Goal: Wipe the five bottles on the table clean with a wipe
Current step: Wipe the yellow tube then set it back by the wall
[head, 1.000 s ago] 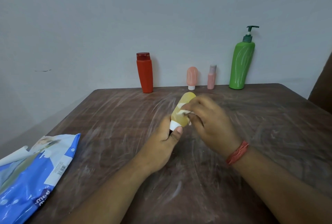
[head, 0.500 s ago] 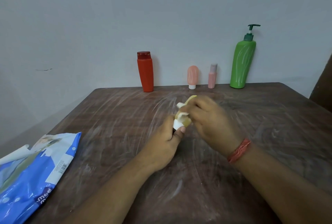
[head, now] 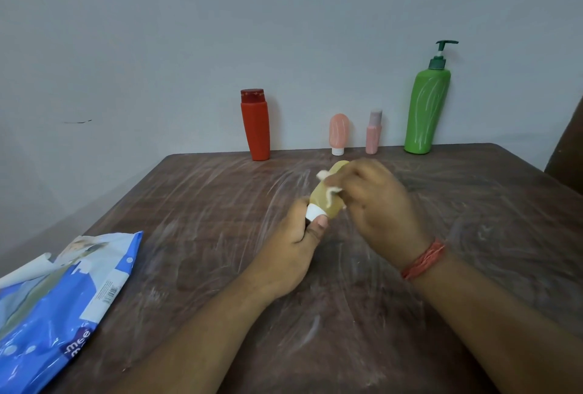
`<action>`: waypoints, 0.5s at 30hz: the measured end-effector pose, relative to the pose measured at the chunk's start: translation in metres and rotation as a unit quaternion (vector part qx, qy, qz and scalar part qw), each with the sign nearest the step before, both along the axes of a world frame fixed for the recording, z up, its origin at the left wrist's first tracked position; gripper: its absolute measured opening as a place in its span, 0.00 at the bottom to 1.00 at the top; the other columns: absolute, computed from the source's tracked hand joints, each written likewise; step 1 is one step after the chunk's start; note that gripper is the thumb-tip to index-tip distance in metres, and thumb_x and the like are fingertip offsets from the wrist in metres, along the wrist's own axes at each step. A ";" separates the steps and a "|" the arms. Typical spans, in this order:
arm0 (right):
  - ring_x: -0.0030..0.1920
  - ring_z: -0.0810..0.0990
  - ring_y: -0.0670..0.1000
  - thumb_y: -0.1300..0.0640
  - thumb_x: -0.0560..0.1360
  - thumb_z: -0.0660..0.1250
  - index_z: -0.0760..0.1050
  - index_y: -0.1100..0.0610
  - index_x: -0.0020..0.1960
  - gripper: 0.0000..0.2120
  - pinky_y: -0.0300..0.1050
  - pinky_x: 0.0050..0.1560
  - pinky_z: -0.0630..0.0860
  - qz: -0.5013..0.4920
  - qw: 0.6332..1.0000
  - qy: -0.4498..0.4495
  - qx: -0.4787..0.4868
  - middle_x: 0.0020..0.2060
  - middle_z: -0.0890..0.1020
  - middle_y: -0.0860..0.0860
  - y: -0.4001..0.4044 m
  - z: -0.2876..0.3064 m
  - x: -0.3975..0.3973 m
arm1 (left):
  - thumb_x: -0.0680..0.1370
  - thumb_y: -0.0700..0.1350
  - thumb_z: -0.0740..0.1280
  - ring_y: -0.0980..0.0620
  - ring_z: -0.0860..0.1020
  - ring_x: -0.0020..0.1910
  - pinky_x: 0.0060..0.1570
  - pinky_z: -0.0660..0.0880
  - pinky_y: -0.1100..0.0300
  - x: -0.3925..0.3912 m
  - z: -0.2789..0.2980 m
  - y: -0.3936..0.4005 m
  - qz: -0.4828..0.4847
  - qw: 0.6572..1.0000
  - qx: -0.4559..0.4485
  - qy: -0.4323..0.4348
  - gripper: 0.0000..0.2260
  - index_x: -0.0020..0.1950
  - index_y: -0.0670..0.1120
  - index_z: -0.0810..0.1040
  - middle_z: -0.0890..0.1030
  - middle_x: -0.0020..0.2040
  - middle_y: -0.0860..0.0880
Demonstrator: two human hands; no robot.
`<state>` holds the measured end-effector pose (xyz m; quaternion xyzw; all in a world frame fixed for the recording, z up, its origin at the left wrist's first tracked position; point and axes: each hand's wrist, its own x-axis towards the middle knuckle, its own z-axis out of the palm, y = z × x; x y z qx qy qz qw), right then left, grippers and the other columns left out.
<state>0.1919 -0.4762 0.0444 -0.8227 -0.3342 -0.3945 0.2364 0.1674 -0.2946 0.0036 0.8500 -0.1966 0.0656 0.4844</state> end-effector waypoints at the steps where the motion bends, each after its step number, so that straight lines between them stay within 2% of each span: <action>1: 0.51 0.76 0.47 0.66 0.76 0.64 0.83 0.58 0.51 0.10 0.30 0.54 0.69 -0.022 0.998 0.018 0.051 0.48 0.80 0.52 -0.005 0.001 0.002 | 0.84 0.58 0.55 0.64 0.72 0.42 0.41 0.70 0.64 -0.001 0.001 -0.002 -0.004 1.000 0.010 0.000 0.10 0.63 0.58 0.68 0.74 0.45 0.58; 3: 0.50 0.75 0.42 0.68 0.76 0.65 0.83 0.56 0.53 0.12 0.24 0.52 0.67 -0.052 0.985 0.078 0.147 0.48 0.78 0.49 -0.014 0.002 0.005 | 0.84 0.58 0.55 0.61 0.72 0.41 0.39 0.70 0.64 -0.005 0.002 -0.005 -0.023 0.999 0.028 0.005 0.09 0.62 0.57 0.67 0.74 0.46 0.54; 6: 0.51 0.78 0.42 0.70 0.77 0.66 0.84 0.54 0.52 0.14 0.29 0.50 0.71 -0.014 0.971 0.148 0.186 0.50 0.79 0.47 -0.022 0.004 0.009 | 0.84 0.59 0.54 0.57 0.73 0.46 0.44 0.72 0.62 -0.008 0.004 -0.001 -0.038 0.998 0.053 0.022 0.12 0.64 0.57 0.67 0.75 0.50 0.52; 8: 0.53 0.78 0.44 0.69 0.77 0.66 0.84 0.54 0.52 0.14 0.33 0.51 0.72 0.023 0.973 0.176 0.146 0.50 0.80 0.47 -0.026 0.009 0.009 | 0.84 0.59 0.55 0.60 0.73 0.43 0.44 0.72 0.64 -0.008 0.004 0.003 -0.047 0.997 0.062 0.027 0.12 0.65 0.57 0.67 0.75 0.48 0.55; 12: 0.54 0.74 0.49 0.69 0.75 0.69 0.84 0.53 0.51 0.13 0.30 0.54 0.67 0.041 0.988 0.147 0.013 0.46 0.78 0.40 -0.028 0.010 0.009 | 0.85 0.59 0.55 0.61 0.73 0.43 0.45 0.72 0.59 -0.005 0.002 0.006 -0.059 0.993 0.107 0.006 0.07 0.58 0.59 0.68 0.74 0.46 0.57; 15: 0.54 0.75 0.49 0.69 0.75 0.68 0.84 0.53 0.51 0.13 0.36 0.56 0.70 0.039 0.983 0.170 0.054 0.47 0.79 0.41 -0.026 0.006 0.011 | 0.84 0.59 0.55 0.64 0.72 0.42 0.41 0.70 0.66 -0.003 0.003 0.006 -0.047 0.995 0.089 -0.003 0.07 0.59 0.60 0.69 0.74 0.45 0.57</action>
